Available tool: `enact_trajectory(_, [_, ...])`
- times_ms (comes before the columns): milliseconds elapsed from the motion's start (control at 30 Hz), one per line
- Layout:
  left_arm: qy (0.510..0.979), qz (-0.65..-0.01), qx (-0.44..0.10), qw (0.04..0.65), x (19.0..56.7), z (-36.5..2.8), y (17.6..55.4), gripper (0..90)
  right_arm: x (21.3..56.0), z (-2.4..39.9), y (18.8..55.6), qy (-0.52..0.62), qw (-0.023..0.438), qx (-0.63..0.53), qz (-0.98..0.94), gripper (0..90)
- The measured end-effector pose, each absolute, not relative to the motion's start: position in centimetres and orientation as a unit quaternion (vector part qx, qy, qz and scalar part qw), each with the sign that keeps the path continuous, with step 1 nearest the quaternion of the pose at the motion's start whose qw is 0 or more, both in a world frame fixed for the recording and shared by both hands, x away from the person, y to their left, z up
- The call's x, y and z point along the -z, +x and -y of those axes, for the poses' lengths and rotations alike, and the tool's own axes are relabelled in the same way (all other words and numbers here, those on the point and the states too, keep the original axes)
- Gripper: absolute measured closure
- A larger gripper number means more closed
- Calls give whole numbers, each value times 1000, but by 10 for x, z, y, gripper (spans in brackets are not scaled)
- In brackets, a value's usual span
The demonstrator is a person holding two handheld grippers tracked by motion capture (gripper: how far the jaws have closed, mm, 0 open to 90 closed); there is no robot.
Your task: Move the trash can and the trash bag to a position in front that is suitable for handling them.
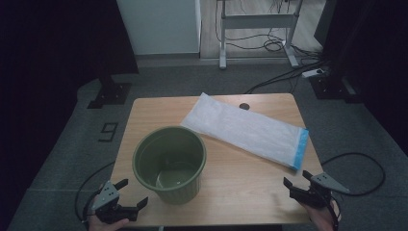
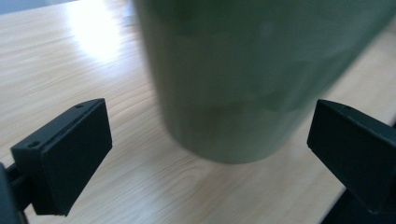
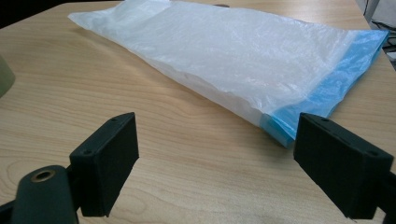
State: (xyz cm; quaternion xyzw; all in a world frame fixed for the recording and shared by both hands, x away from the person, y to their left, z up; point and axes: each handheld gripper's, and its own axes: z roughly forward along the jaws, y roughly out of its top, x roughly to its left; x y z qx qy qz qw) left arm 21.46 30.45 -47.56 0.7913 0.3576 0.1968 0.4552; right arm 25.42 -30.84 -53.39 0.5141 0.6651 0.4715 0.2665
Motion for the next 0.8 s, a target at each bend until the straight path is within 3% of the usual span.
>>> enact_trajectory(267, [814,-306,-165,466,472,-279,225,0,536,307,253,509,261,-471,-671,135])
enact_trajectory(800, [820,-296,-155,464,477,-252,255,13,536,299,254,488,258,-476,-684,137])
